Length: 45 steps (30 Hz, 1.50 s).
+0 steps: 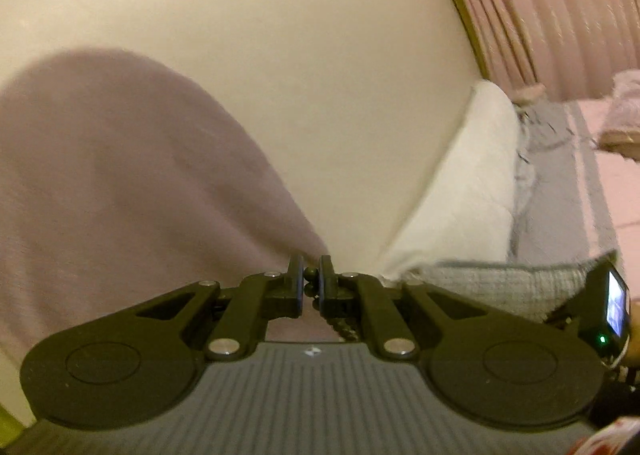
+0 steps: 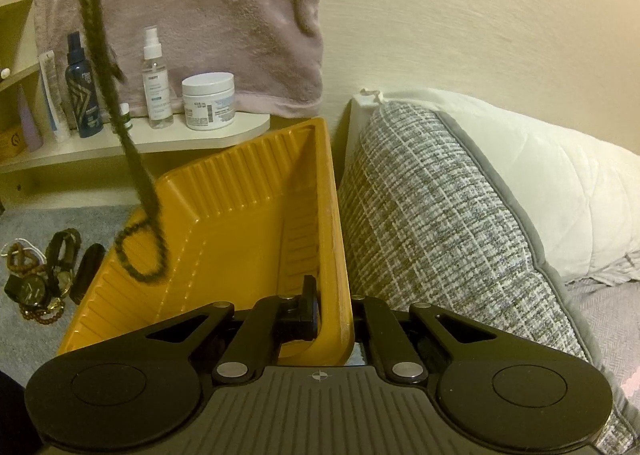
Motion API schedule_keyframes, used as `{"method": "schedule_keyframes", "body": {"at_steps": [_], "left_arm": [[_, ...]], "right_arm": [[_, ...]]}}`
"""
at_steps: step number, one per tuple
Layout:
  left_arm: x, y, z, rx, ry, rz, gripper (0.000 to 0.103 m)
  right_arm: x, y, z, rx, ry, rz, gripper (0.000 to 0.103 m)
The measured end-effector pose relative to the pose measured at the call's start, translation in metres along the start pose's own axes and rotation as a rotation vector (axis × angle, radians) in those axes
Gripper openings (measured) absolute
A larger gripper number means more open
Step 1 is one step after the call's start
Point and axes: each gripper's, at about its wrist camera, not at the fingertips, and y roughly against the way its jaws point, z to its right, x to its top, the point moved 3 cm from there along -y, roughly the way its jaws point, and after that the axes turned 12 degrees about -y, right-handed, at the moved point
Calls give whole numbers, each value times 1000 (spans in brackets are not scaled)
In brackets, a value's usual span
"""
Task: Organize jewelry
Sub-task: 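Lower the necklace into the orange tray and open the left tool, then return the left tool to the jewelry pile and grasp the black watch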
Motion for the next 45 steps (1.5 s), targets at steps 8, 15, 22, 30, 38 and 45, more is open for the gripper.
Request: {"method": "schedule_keyframes", "body": {"at_steps": [8,15,22,30,38,45], "left_arm": [[-33,-47,39,-139,-18,-104,7],[-53,-72,60,-266,-54,-165,7],[-73,-95,86,-377,-99,-212,7],[-106,-121,107,-422,-84,-300,7],[-120,-131,111,-433,-33,-328,7],[-124,-123,99,-405,37,-306,13]], "right_arm": [[-1,-1,0,3,6,-1,4],[-1,-1,1,8,19,-7,4],[-1,-2,1,10,27,-10,4],[-1,-2,0,10,29,-12,4],[-2,-4,1,9,37,-20,4],[-1,-6,0,10,54,-50,4]]}}
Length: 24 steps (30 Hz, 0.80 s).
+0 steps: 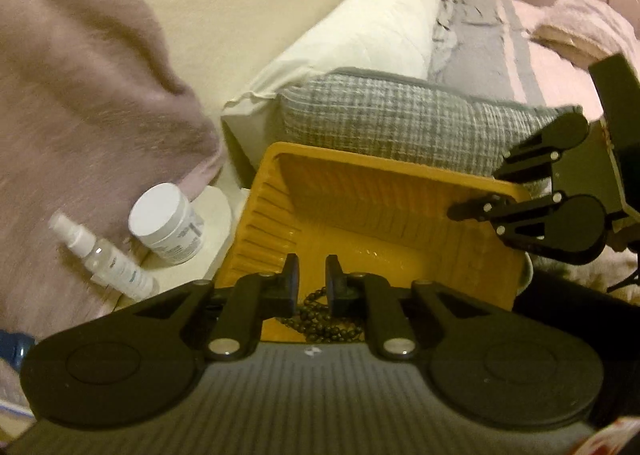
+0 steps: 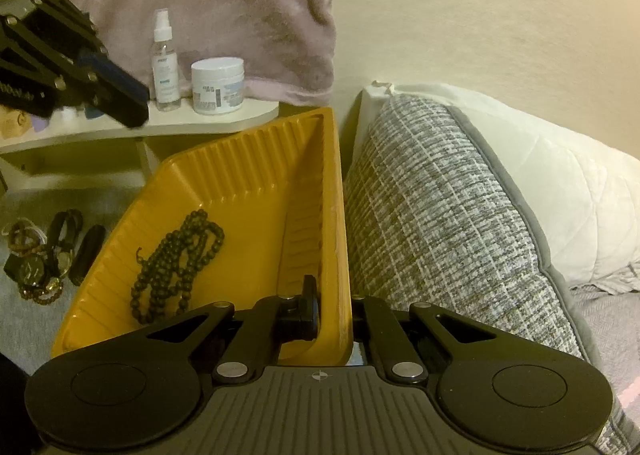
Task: Organize jewelry
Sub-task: 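Return the left tool to the jewelry pile and grasp the black watch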
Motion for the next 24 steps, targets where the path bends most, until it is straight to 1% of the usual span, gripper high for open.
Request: {"method": "schedule_keyframes", "body": {"at_steps": [5,10,12,14,20,24], "left_arm": [[-21,16,-9,62,83,5,14],[-58,35,-17,148,202,-6,16],[-76,43,-19,187,259,-8,19],[-96,51,-21,230,312,-18,19],[-163,73,-19,354,448,-70,23],[-198,77,-5,422,497,-110,37]], "right_arm": [[1,-4,-1,2,34,-56,4],[3,-8,-1,3,63,-93,4],[3,-9,-2,3,72,-102,4],[4,-10,-2,3,82,-109,4],[5,-10,-2,3,106,-118,4],[3,-12,-3,-2,116,-123,4]]}}
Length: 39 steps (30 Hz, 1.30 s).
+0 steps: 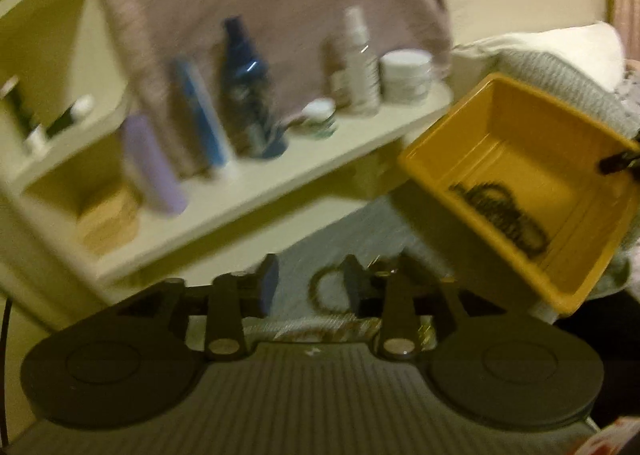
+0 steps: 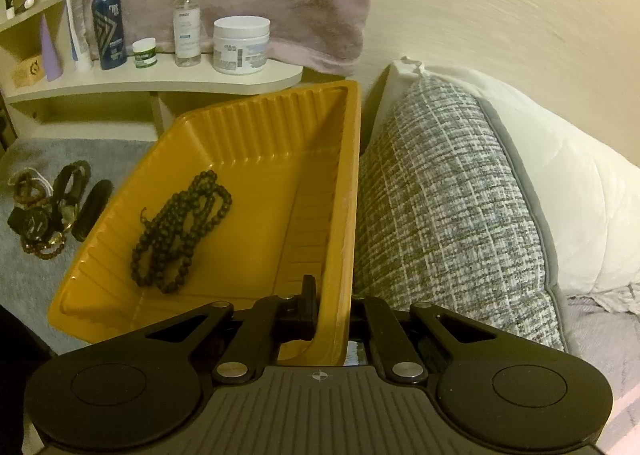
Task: Organize jewelry
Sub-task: 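Return the left tool to the jewelry pile and grasp the black watch, then lift the black watch with the left tool over the tray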
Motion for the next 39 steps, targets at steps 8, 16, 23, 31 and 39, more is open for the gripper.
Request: {"method": "schedule_keyframes", "body": {"at_steps": [8,16,23,31,39], "left_arm": [[-56,-12,28,18,-59,-27,57],[-80,-35,51,51,-236,-63,58],[-85,-46,63,40,-299,-50,39],[-78,-47,65,22,-264,-61,13],[-70,-33,45,33,-147,-65,3]], "right_arm": [[-1,-2,0,-3,6,-11,4],[0,-3,0,-6,8,-10,4],[0,-3,0,-7,7,-10,4],[-1,-4,2,-4,-2,-8,4],[-1,-4,2,-4,-3,-5,4]]}}
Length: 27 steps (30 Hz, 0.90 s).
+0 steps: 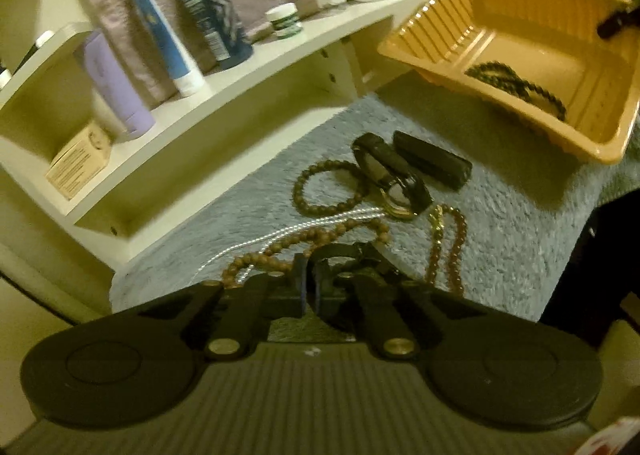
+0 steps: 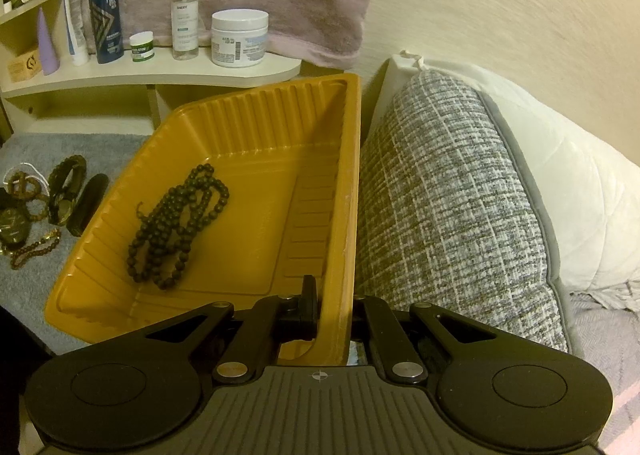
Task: Organize jewelry
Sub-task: 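Lift the black watch with the left tool over the tray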
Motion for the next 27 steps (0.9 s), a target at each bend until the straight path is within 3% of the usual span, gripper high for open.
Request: {"method": "schedule_keyframes", "body": {"at_steps": [14,27], "left_arm": [[12,15,-19,14,58,13,3],[77,17,4,-68,1,132,3]], "right_arm": [[0,1,0,-1,-11,7,4],[-2,2,1,5,-15,13,4]]}}
